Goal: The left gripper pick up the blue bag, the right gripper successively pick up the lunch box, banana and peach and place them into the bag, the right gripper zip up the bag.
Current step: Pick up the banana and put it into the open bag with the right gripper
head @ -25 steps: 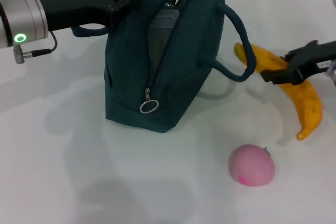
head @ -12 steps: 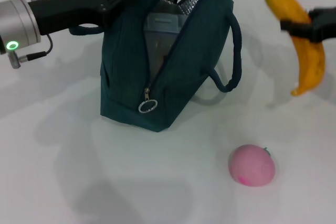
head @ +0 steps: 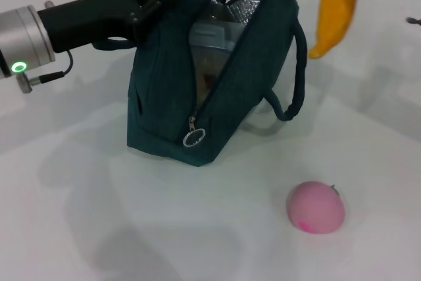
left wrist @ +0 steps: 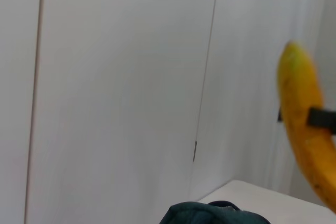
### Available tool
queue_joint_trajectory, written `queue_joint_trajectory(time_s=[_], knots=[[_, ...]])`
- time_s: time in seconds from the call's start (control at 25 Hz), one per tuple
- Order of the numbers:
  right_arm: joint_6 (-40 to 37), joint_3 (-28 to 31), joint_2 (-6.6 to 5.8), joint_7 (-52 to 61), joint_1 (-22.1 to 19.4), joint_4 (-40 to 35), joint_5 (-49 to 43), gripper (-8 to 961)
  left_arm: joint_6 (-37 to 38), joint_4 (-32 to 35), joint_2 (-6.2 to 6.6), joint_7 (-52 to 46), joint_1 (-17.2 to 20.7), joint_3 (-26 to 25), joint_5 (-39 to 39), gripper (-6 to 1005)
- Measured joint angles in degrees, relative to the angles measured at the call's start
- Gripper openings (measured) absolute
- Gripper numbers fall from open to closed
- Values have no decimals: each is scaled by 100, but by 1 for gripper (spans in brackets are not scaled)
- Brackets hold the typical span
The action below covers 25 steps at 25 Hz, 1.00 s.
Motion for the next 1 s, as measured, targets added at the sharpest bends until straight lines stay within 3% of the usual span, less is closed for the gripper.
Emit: queue_joint_trajectory(time_s=[0.36, 0.52, 0.76, 1.0], knots=[[-157, -754, 39, -1984, 1168, 1523, 1191, 435, 7, -38, -2, 1, -91, 53, -9, 43], [-61, -1319, 39, -2580, 1487, 1753, 1467, 443, 8, -108, -6, 1, -152, 114, -11, 43], [461, -2600, 38, -3191, 1573, 1747, 2407, 459, 8, -252, 0, 1, -237, 114, -15, 43], [485, -3462, 39, -3690, 1287, 1748, 3325, 474, 7, -256, 0, 2, -240, 92, -17, 43]])
